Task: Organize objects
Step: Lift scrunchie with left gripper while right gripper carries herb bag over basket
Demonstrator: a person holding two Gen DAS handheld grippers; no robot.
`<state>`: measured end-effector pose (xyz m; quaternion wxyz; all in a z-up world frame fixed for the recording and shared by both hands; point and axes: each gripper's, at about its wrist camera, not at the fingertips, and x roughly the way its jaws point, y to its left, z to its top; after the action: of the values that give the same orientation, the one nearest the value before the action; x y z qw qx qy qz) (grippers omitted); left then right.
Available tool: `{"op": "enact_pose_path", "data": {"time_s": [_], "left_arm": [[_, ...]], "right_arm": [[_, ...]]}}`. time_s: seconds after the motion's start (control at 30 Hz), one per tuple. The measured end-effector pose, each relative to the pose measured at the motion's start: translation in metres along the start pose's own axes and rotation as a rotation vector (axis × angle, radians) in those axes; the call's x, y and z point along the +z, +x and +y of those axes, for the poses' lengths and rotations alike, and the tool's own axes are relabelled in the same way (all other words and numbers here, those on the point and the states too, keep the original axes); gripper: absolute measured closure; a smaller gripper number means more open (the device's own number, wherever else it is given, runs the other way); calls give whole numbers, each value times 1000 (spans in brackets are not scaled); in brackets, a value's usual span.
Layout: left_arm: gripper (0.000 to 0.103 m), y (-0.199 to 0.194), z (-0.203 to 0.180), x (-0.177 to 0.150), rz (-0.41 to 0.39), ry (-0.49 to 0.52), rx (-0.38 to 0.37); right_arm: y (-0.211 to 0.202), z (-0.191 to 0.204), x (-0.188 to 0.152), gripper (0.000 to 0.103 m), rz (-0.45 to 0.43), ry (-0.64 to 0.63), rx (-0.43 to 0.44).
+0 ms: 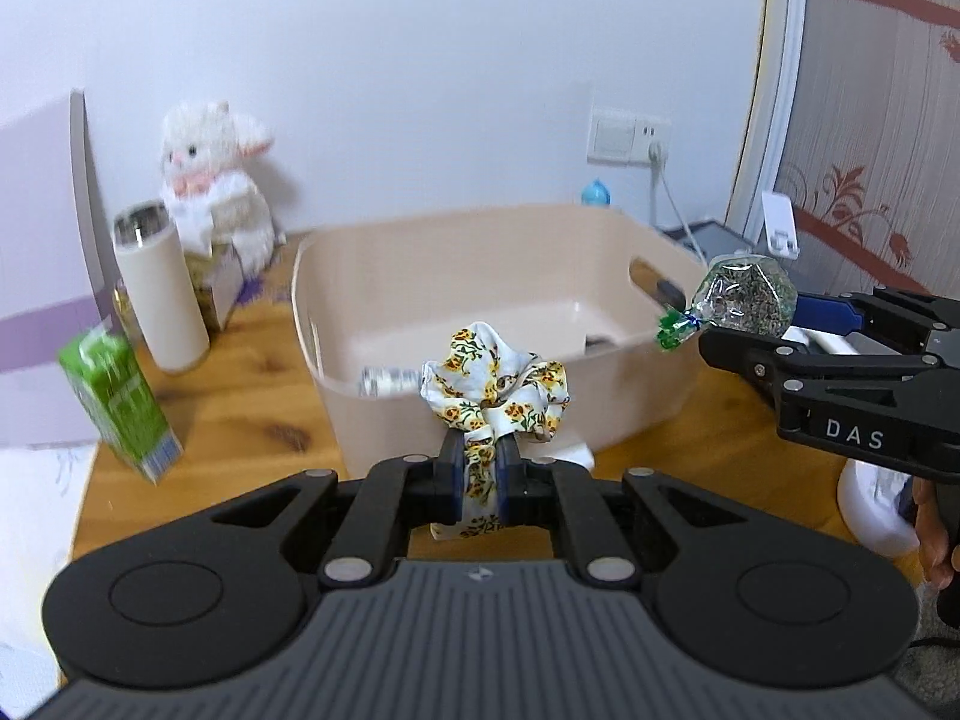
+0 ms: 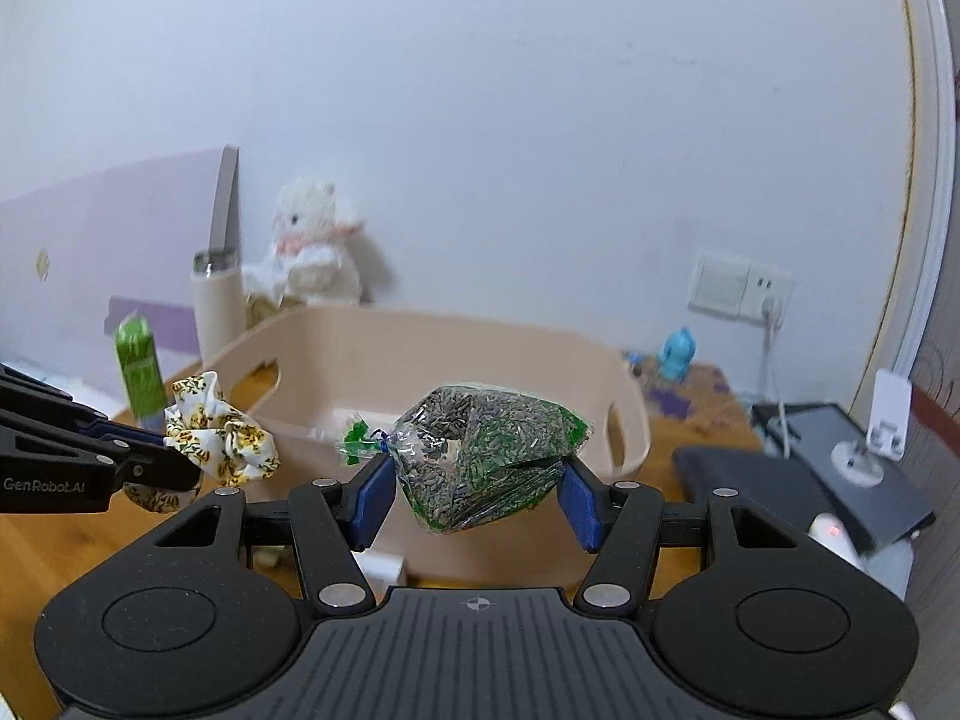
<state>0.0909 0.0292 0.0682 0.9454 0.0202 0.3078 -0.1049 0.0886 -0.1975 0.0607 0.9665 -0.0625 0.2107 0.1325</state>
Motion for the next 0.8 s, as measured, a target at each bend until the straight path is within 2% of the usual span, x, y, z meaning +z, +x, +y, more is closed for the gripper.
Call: {"op": "enact_pose_path", "data": {"time_s": [0.17, 0.37, 0.57, 0.8], "left_arm": [[91, -3, 2, 23, -59, 10, 15], [91, 18, 8, 47, -84, 17, 47], [91, 69, 13, 58, -16, 22, 67], [91, 114, 16, 52, 66, 5, 100]], "right_arm": [[4, -2, 18, 47, -47, -4, -35], [23, -6, 35, 47, -65, 4, -66], [57, -7, 38, 47, -22, -31, -104], [99, -9, 29, 47, 86, -27, -116]]}}
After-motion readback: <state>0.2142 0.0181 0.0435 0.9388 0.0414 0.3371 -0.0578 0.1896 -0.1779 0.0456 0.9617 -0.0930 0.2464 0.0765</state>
